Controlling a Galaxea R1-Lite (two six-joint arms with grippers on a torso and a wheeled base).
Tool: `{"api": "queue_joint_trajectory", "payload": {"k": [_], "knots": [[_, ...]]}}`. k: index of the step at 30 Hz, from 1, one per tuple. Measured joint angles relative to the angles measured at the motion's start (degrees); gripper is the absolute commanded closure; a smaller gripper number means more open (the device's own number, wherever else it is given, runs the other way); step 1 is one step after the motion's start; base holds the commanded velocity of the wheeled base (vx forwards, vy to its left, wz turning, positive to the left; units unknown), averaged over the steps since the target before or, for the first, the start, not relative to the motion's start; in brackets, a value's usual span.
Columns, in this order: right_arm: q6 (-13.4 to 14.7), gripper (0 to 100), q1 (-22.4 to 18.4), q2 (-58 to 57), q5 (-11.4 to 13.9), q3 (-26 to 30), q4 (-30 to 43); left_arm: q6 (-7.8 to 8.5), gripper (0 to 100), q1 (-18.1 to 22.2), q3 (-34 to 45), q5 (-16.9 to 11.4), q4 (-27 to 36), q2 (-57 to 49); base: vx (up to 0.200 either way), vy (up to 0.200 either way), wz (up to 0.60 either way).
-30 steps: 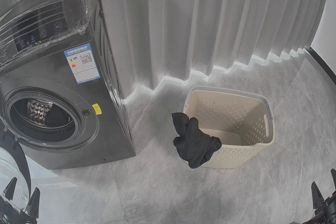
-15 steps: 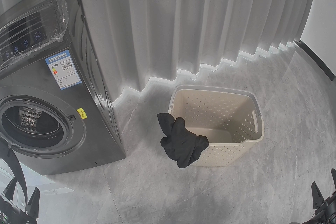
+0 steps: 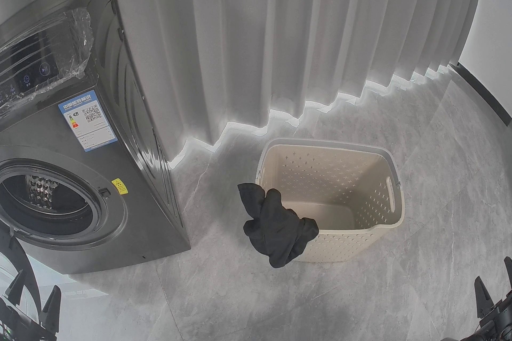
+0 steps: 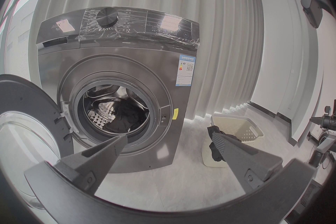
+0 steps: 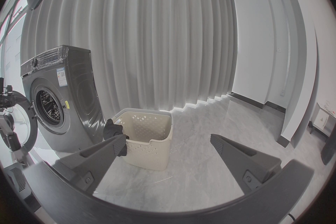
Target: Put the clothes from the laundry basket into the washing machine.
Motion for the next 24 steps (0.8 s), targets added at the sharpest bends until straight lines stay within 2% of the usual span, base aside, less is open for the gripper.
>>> {"api": "queue_joint_trajectory", "payload": {"k": [6,15,24], "knots": [[-0.02,0,0.0,0.0,0.0,0.0,0.0,0.0,0,-0.02,0.0,0.06,0.0,0.0,0.0,0.0,0.0],[0.0,0,-0.06,0.0,0.0,0.0,0.02,-0.68,0,-0.05,0.0,0.12,0.0,0.0,0.2,0.0,0.0],[0.04,0,0.0,0.0,0.0,0.0,-0.02,-0.24,0,0.0,0.0,0.04,0.0,0.0,0.0,0.0,0.0]]}}
